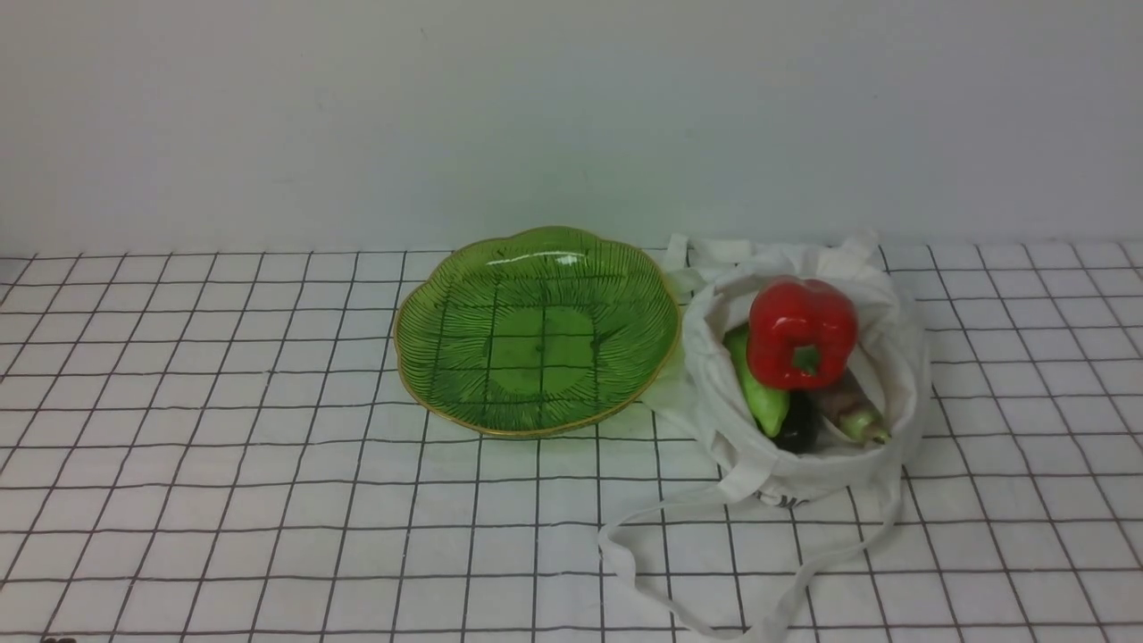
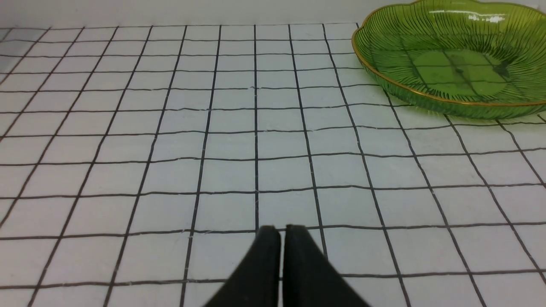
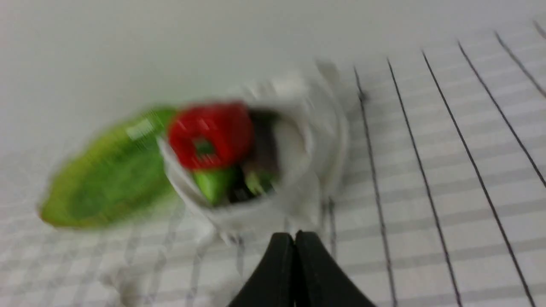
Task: Take vegetables from bag on white checkered tablecloth place on plate.
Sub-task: 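Reach for the red bell pepper in the white bag with the right gripper, then place the red bell pepper on the plate with the right gripper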
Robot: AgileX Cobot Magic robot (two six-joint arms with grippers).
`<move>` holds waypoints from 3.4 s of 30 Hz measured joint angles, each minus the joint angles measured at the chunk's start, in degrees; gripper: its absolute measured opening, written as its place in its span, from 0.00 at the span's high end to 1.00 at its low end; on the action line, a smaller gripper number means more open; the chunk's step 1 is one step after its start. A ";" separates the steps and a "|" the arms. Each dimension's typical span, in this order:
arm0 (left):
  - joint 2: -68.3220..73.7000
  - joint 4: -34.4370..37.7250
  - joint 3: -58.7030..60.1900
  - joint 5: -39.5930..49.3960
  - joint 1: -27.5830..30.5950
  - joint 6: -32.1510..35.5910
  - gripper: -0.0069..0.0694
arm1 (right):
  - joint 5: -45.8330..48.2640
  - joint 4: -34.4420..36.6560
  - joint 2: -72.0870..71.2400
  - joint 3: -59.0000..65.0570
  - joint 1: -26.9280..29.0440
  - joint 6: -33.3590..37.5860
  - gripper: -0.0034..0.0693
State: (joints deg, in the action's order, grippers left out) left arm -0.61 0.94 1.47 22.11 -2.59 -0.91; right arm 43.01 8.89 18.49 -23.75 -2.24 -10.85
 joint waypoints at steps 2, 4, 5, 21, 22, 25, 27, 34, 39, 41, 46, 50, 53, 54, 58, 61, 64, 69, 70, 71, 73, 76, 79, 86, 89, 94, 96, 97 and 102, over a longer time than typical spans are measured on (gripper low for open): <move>0.00 0.00 0.00 0.00 0.00 0.00 0.92 | 5.56 -1.95 7.50 -1.23 0.00 -0.50 0.97; 0.00 0.00 0.00 0.00 0.00 0.00 0.92 | 7.82 -2.16 13.30 -2.27 0.00 0.00 0.97; 0.00 0.00 0.00 0.00 0.00 0.00 0.92 | 8.49 -1.61 16.74 -3.16 0.00 0.99 0.97; 0.00 0.00 0.00 0.00 0.00 0.00 0.92 | 8.70 20.85 53.24 -31.28 -3.50 29.41 0.47; 0.00 0.00 0.00 0.00 0.00 0.00 0.92 | 8.77 20.92 54.92 -33.19 -4.44 29.05 0.42; 0.00 0.00 0.00 0.00 0.00 0.00 0.92 | 9.65 19.80 60.26 -39.97 -7.07 27.96 0.28; 0.00 0.00 0.00 0.00 0.00 0.00 0.92 | 10.67 17.88 64.94 -44.81 -8.78 27.25 0.19; 0.00 0.00 0.00 0.00 0.00 0.00 0.92 | 17.75 8.19 78.81 -60.27 -10.08 16.50 0.01; 0.00 0.00 0.00 0.00 0.00 0.00 0.92 | 18.82 7.62 85.21 -65.05 -10.08 13.07 0.00; 0.00 0.00 0.00 0.00 0.00 0.00 0.92 | 18.68 8.69 86.78 -65.34 -10.08 12.83 0.00; 0.00 0.00 0.00 0.00 0.00 0.00 0.92 | 16.85 10.12 90.31 -65.55 -10.12 12.55 0.00; 0.00 0.00 0.00 0.00 0.00 0.00 0.92 | 15.64 10.99 91.72 -66.03 -10.14 12.31 0.00; 0.00 0.00 0.00 0.00 0.00 0.00 0.92 | 15.41 11.23 93.08 -66.03 -10.19 12.36 0.02; 0.00 0.00 0.00 0.00 0.00 0.00 0.92 | 15.41 11.23 93.35 -66.03 -10.19 12.36 0.03; 0.00 0.00 0.00 0.00 0.00 0.00 0.92 | 15.55 11.17 93.70 -66.03 -10.19 12.36 0.17; 0.00 0.00 0.00 0.00 0.00 0.00 0.92 | 15.55 11.17 93.70 -66.03 -10.19 12.36 0.20; 0.00 0.00 0.00 0.00 0.00 0.00 0.92 | 15.55 11.17 93.59 -66.03 -10.19 12.61 0.20; 0.00 0.00 0.00 0.00 0.00 0.00 0.92 | 15.73 10.80 92.84 -66.03 -10.19 12.98 0.20; 0.00 0.00 0.00 0.00 0.00 0.00 0.92 | 15.73 10.47 92.51 -66.03 -10.19 12.98 0.20; 0.00 0.00 0.00 0.00 0.00 0.00 0.92 | 15.77 10.01 91.96 -65.98 -10.19 12.98 0.20; 0.00 0.00 0.00 0.00 0.00 0.00 0.92 | 15.83 9.42 90.72 -65.98 -10.19 12.98 0.20; 0.00 0.00 0.00 0.00 0.00 0.00 0.92 | 15.83 9.37 88.28 -65.98 -10.19 13.00 0.20; 0.00 0.00 0.00 0.00 0.00 0.00 0.92 | 15.96 9.45 85.22 -65.98 -10.19 13.00 0.20; 0.00 0.00 0.00 0.00 0.00 0.00 0.92 | 11.95 20.02 80.32 -65.98 -12.01 18.30 0.20; 0.00 0.00 0.00 0.00 0.00 0.00 0.92 | 6.19 26.00 82.52 -65.98 -17.49 25.25 0.20; 0.00 0.00 0.00 0.00 0.00 0.00 0.92 | -5.07 27.22 89.23 -65.98 -23.70 28.64 0.20; 0.00 0.00 0.00 0.00 0.00 0.00 0.92 | -9.96 27.22 92.65 -65.98 -24.91 29.37 0.20; 0.00 0.00 0.00 0.00 0.00 0.00 0.92 | -12.33 27.22 94.27 -65.98 -25.29 29.68 0.20; 0.00 0.00 0.00 0.00 0.00 0.00 0.92 | -21.93 27.41 100.38 -65.98 -25.79 30.36 0.14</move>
State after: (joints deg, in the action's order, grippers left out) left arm -0.61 0.94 1.47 22.11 -2.59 -0.91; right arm 21.07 36.30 118.88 -89.72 -28.02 19.51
